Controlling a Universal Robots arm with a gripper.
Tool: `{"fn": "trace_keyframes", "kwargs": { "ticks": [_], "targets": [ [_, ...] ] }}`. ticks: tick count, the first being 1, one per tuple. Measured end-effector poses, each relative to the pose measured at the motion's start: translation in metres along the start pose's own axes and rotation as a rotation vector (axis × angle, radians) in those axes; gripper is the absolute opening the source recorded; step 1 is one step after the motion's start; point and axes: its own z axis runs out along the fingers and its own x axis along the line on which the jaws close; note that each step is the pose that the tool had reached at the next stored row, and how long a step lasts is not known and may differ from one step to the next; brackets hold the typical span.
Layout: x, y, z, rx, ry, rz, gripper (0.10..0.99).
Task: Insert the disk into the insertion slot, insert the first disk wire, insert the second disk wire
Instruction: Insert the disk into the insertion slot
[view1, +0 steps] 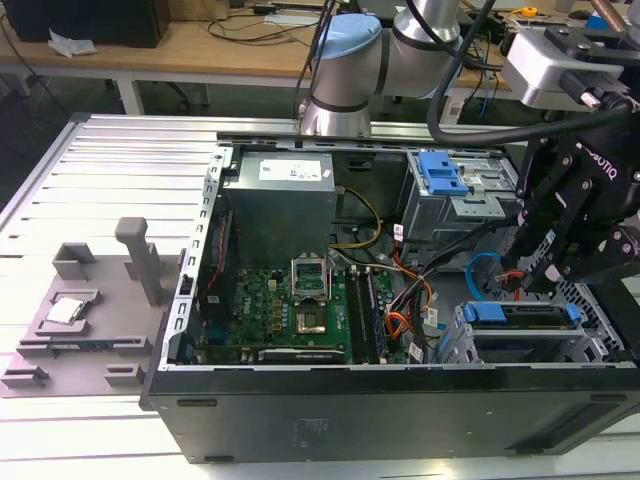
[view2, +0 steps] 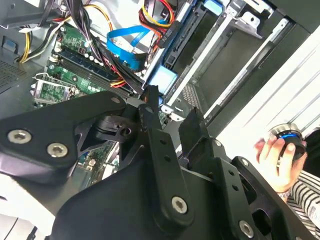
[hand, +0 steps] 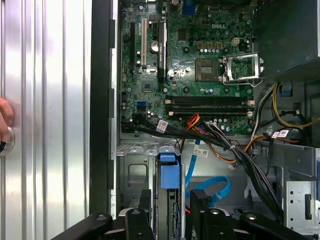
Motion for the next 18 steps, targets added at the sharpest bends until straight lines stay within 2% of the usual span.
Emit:
{"fn": "trace_keyframes", "kwargs": {
  "ticks": [5, 10, 18],
  "targets": [
    [0.0000, 0.0000, 0.0001, 0.000, 0.0000, 0.000, 0.424],
    [0.0000, 0.0000, 0.0002, 0.000, 0.0000, 0.000, 0.118],
    [0.0000, 0.0000, 0.0004, 0.000, 0.0001, 0.000, 0.106]
  ]
}}
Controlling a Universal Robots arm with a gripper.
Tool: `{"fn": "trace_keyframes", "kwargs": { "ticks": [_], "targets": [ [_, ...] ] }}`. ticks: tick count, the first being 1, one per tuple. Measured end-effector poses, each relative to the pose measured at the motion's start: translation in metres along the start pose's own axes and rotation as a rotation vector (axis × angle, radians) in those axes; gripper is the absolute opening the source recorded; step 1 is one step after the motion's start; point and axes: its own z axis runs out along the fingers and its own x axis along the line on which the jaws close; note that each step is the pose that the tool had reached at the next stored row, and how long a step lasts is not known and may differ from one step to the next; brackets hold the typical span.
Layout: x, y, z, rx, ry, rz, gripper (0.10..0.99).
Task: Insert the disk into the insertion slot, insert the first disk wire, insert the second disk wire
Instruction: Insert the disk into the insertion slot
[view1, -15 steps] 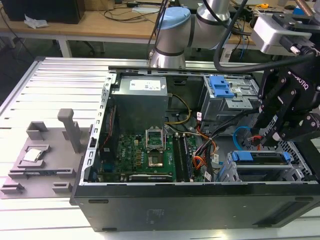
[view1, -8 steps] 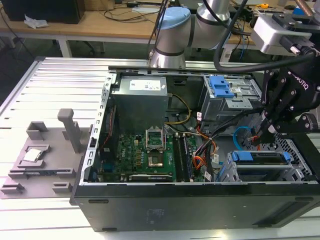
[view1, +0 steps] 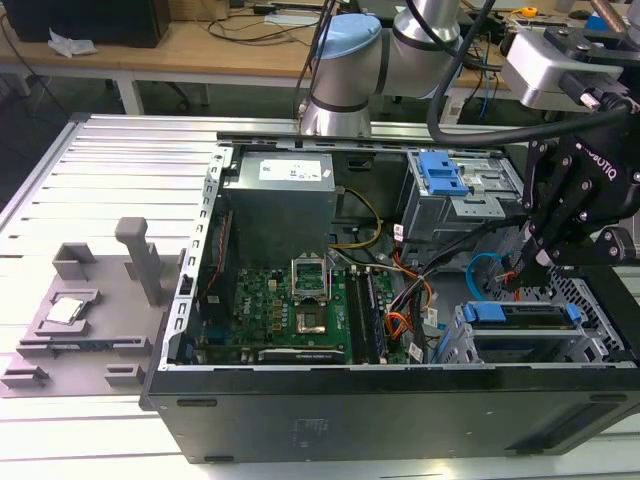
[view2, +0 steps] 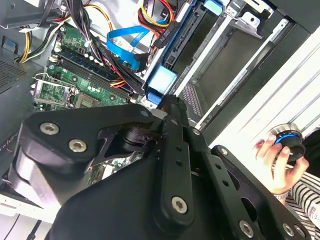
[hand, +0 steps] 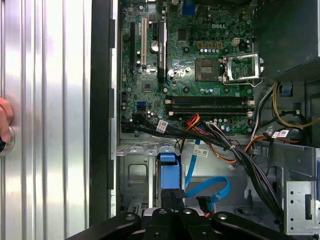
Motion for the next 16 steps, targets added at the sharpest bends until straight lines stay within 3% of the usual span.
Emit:
{"fn": "trace_keyframes", "kwargs": {
  "ticks": [10, 16],
  "targets": [
    [-0.0002, -0.0116, 0.0002, -0.001, -0.0001, 0.000, 0.106],
    [-0.0003, -0.0195, 0.0120, -0.001, 0.0000, 0.000, 0.106]
  ]
}}
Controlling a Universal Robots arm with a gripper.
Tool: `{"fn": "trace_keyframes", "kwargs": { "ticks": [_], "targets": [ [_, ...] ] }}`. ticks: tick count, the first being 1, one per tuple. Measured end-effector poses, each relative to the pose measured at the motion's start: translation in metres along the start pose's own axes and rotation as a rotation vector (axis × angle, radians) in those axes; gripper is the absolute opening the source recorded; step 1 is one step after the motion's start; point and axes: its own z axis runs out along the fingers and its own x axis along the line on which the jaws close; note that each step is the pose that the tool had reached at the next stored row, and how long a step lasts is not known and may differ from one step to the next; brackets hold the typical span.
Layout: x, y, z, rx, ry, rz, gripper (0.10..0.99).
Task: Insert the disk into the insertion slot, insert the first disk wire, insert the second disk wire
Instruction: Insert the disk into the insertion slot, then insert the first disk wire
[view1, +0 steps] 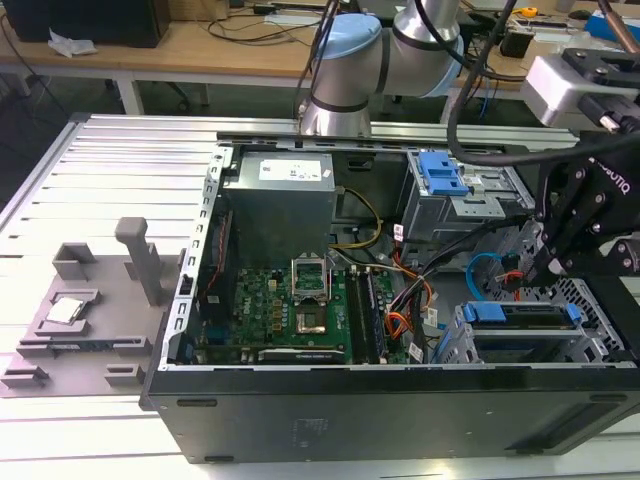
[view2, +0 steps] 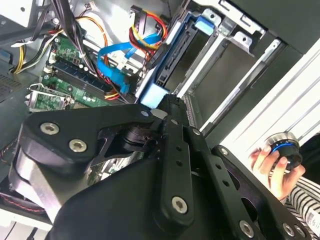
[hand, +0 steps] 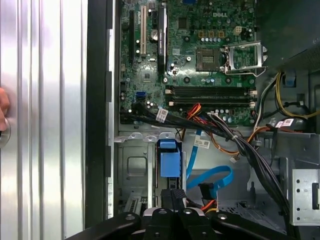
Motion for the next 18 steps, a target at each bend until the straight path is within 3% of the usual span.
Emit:
{"fn": "trace_keyframes", "kwargs": {
  "ticks": [1, 5, 18],
  "targets": [
    [0.0000, -0.0035, 0.0021, 0.000, -0.0001, 0.000, 0.106],
    [0.0009, -0.0060, 0.0050, 0.000, 0.0000, 0.000, 0.106],
    [0.0010, -0.0067, 0.0057, 0.000, 0.0000, 0.000, 0.106]
  ]
}}
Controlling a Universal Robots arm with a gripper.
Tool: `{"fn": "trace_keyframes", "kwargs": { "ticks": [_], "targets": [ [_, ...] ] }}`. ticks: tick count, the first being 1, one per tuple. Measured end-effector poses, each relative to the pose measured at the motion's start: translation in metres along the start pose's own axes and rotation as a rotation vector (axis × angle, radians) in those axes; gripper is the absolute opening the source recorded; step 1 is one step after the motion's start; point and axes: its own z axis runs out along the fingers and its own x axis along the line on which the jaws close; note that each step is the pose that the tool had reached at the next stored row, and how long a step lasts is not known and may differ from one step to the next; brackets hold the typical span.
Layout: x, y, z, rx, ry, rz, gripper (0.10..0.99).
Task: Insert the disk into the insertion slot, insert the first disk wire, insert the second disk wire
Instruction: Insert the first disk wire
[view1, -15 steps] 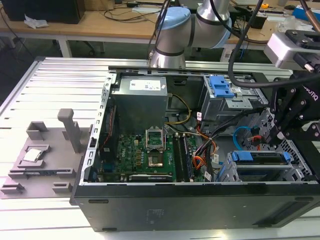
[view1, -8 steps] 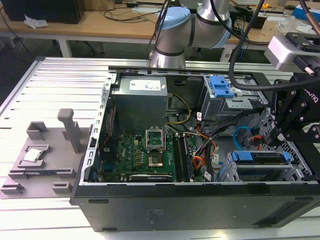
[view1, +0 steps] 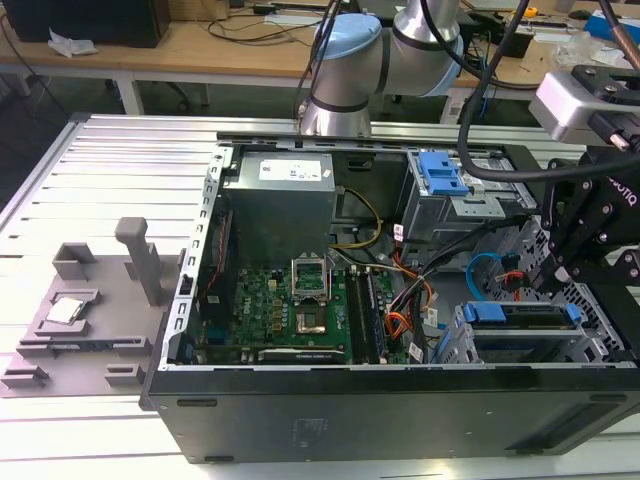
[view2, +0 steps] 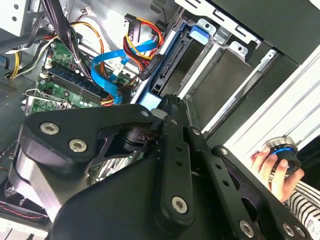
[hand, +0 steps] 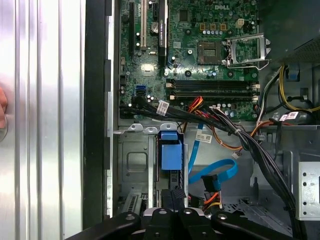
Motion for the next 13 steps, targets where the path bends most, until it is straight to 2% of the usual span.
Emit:
{"fn": "trace_keyframes", "kwargs": {
  "ticks": [1, 3, 4, 5, 7, 8, 9, 11, 13],
  "targets": [
    [0.0000, 0.0000, 0.0000, 0.000, 0.0000, 0.000, 0.106],
    [0.0000, 0.0000, 0.0000, 0.000, 0.0001, 0.000, 0.235],
    [0.0000, -0.0001, 0.0000, 0.000, 0.0000, 0.000, 0.235],
    [-0.0001, -0.0001, 0.0000, 0.000, 0.0001, 0.000, 0.302],
    [-0.0077, -0.0027, 0.0005, 0.000, 0.0000, 0.000, 0.302],
    [-0.0154, -0.0065, 0.0018, 0.000, 0.0004, 0.000, 0.302],
    [-0.0220, -0.0125, 0.0060, -0.001, 0.0021, 0.001, 0.302],
    [-0.0229, -0.0144, 0.0100, -0.001, 0.0035, 0.002, 0.302],
    [-0.0230, -0.0149, 0.0181, -0.001, 0.0047, 0.005, 0.302]
  ]
}}
